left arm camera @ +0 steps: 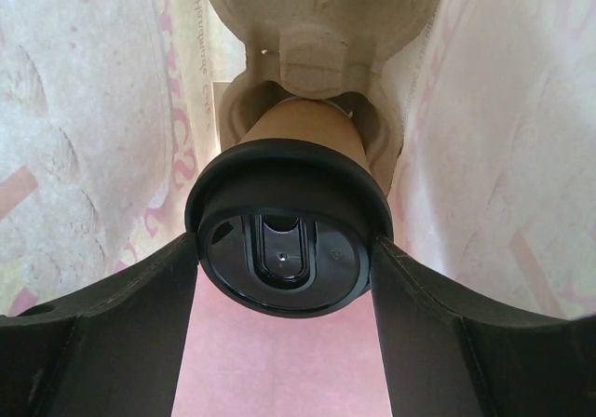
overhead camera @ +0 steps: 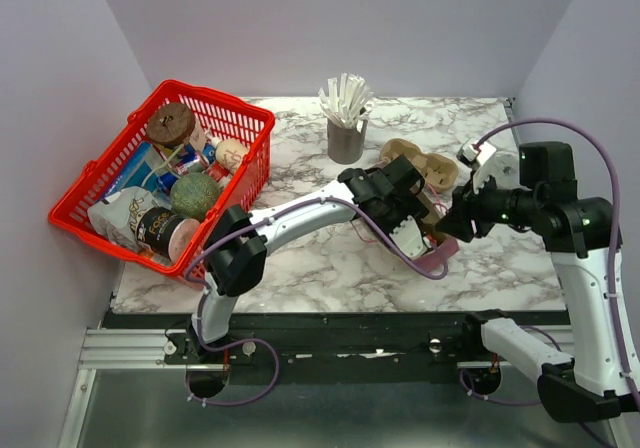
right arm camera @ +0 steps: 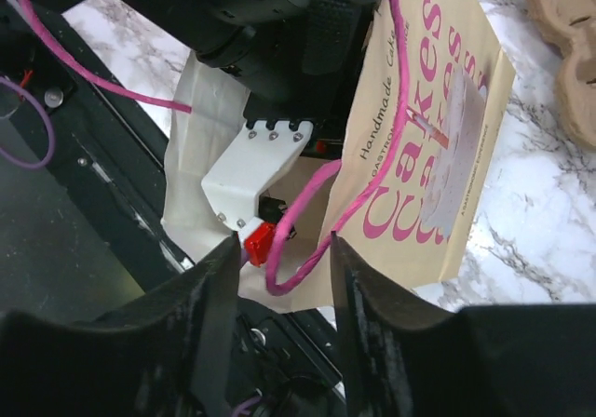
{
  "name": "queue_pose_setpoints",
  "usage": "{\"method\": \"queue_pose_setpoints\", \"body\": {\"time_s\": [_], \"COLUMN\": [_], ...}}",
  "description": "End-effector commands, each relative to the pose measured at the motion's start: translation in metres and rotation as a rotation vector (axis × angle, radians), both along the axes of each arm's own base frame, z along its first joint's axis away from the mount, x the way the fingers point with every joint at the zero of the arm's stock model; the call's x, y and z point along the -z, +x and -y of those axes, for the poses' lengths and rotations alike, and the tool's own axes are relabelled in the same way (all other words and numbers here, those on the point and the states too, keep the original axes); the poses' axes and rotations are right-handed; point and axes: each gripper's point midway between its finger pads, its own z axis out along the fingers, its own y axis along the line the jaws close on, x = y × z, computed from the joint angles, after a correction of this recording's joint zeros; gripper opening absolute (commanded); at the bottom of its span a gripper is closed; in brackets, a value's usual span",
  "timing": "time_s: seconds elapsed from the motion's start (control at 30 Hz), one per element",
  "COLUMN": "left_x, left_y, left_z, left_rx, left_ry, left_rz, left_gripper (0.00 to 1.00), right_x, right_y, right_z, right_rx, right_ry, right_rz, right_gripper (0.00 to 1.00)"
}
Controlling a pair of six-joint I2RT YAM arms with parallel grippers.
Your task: Pack the takeout coffee
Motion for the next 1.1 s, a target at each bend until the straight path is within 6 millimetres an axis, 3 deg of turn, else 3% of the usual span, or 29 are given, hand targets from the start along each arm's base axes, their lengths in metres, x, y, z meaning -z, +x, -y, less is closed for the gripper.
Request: {"method": "queue_pose_setpoints", "body": {"time_s": [0.0, 0.23, 0.5, 0.67, 0.73, 0.77, 0.83, 0.87, 1.07], "left_x": [0.007, 0.010, 0.023, 0.029, 0.024, 0.022, 0.016, 0.013, -0.007], "left_y": [-0.012, -0.012, -0.009, -0.009, -0.008, -0.008, -0.008, -0.009, -0.012], "left_z": [0.008, 0.019, 0.027, 0.029, 0.029, 0.030, 0.030, 0.029, 0.024], "left_rx": [0.090, 0.122, 0.146, 0.147, 0.138, 0.138, 0.135, 0.134, 0.139], "left_ry": [0.007, 0.009, 0.011, 0.022, 0.012, 0.007, -0.001, -0.005, -0.025], "left_rz": [-0.056, -0.091, -0.122, -0.125, -0.123, -0.122, -0.120, -0.118, -0.097], "left_gripper": [0.00, 0.00, 0.00, 0.08, 0.15, 0.28, 0.38, 0.48, 0.67], "right_x": [-0.035, -0.083, -0.077, -0.072, -0.071, -0.070, -0.069, -0.069, -0.067], "right_y": [-0.003, 0.007, 0.013, 0.013, 0.015, 0.015, 0.016, 0.016, 0.020], "right_z": [0.000, -0.001, 0.006, 0.008, 0.010, 0.010, 0.011, 0.011, 0.014], "right_rx": [0.020, 0.065, 0.088, 0.096, 0.100, 0.098, 0.106, 0.105, 0.114], "right_ry": [0.028, 0.092, 0.072, 0.064, 0.058, 0.055, 0.049, 0.048, 0.037], "right_rz": [0.064, 0.142, 0.111, 0.101, 0.099, 0.102, 0.105, 0.111, 0.123], "right_gripper": [0.53, 0.54, 0.54, 0.53, 0.53, 0.53, 0.53, 0.53, 0.52]}}
